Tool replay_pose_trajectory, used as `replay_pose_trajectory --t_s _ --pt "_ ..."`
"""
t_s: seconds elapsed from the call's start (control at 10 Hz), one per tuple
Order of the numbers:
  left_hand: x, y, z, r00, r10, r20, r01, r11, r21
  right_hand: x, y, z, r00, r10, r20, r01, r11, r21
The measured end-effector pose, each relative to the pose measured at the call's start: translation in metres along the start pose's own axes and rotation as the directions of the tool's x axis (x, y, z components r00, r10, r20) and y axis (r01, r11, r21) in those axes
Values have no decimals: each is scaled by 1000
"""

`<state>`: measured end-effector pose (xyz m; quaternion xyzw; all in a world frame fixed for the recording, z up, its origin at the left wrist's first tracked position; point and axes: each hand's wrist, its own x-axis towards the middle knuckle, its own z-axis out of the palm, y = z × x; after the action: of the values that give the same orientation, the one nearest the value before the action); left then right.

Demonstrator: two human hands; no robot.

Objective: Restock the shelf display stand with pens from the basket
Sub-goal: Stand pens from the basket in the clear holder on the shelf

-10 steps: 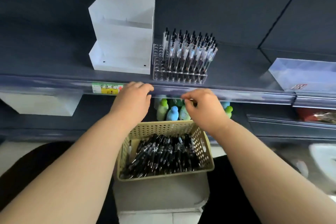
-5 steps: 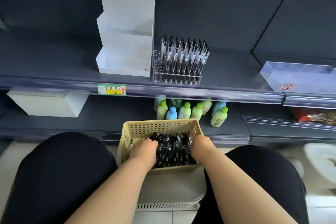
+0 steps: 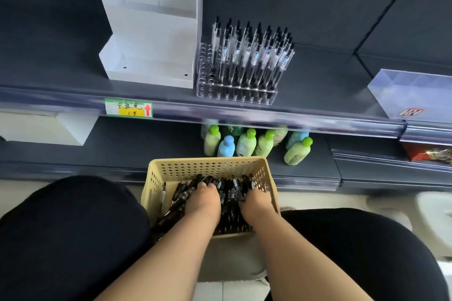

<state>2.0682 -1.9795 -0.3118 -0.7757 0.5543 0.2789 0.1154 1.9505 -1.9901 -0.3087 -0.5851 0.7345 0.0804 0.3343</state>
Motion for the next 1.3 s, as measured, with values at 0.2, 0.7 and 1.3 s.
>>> replay_pose_trajectory --t_s 0.2,0.7,1.3 --pt "26 3 12 993 -50 109 52 999 -11 11 -3 -3 999 39 17 -39 999 3" --pt "0 -2 2 967 -92 239 37 974 223 -6 6 2 994 110 20 -109 994 -19" --pt "-1 -11 -11 990 -12 142 47 969 -243 -8 3 -9 999 35 27 -37 996 78"
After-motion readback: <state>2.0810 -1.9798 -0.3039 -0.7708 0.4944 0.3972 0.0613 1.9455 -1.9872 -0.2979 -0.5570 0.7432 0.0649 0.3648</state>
